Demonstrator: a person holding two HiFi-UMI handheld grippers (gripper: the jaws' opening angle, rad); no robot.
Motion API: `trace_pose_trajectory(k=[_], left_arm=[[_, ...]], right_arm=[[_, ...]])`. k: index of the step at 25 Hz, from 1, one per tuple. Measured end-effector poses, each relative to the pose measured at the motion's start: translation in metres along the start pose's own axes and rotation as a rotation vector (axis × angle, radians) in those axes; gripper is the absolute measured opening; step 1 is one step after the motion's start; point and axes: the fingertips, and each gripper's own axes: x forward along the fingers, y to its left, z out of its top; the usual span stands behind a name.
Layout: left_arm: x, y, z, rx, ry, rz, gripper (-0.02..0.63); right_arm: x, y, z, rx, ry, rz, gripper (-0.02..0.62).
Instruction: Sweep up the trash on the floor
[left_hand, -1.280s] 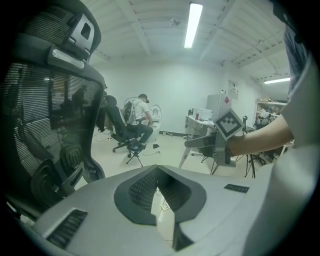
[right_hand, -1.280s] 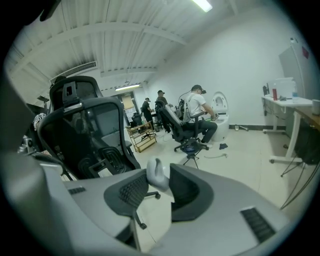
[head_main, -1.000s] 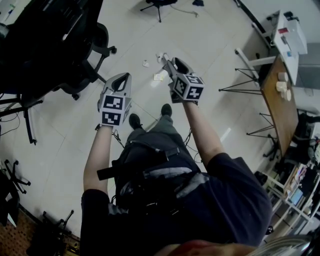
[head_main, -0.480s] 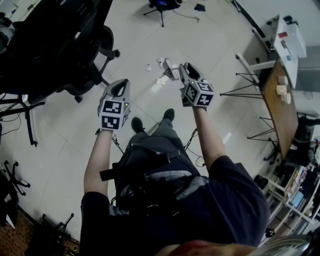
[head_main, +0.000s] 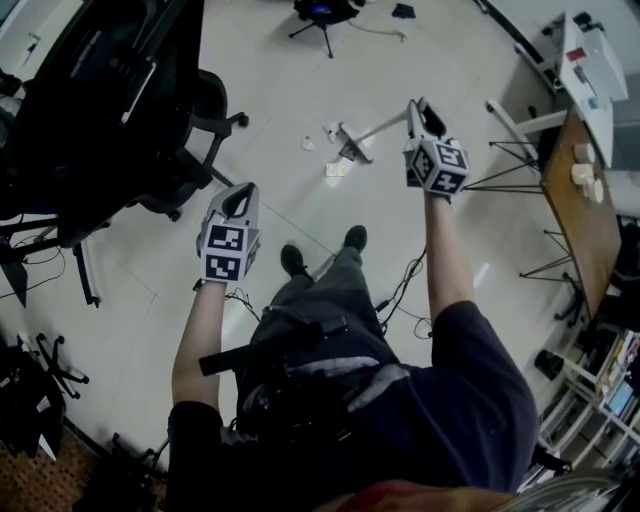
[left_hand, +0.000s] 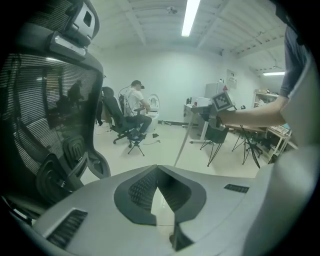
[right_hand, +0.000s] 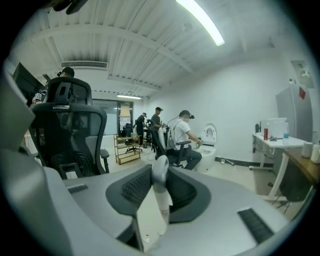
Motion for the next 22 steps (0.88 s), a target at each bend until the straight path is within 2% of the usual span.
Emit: trace_pose_trajectory(k=[7,14,19,22], left_arm=[[0.035,-0.025,0.027,0.031,0.036,0.032,0.003],[0.082,-0.065,0.077,0.023,0.022,0.084,0.003],[0.113,-0.099,0.118,0.017,-0.018,0.081,0.003],[0.142,-0.128,0.148,0.032,-0.047,-0.003,0.003]], right_arm=[[0.022,-0.066,0.019,0.044,-0.046,0.003,0.109],[0.04,-0.124,0.04,0.082,-0.061,0.094,0.106],[0.03,-0.139,0.081,0.046,-0.094,0.224,0.104],[0.019,-0.134,0.108,0.009,-0.125,0.319,0.104]])
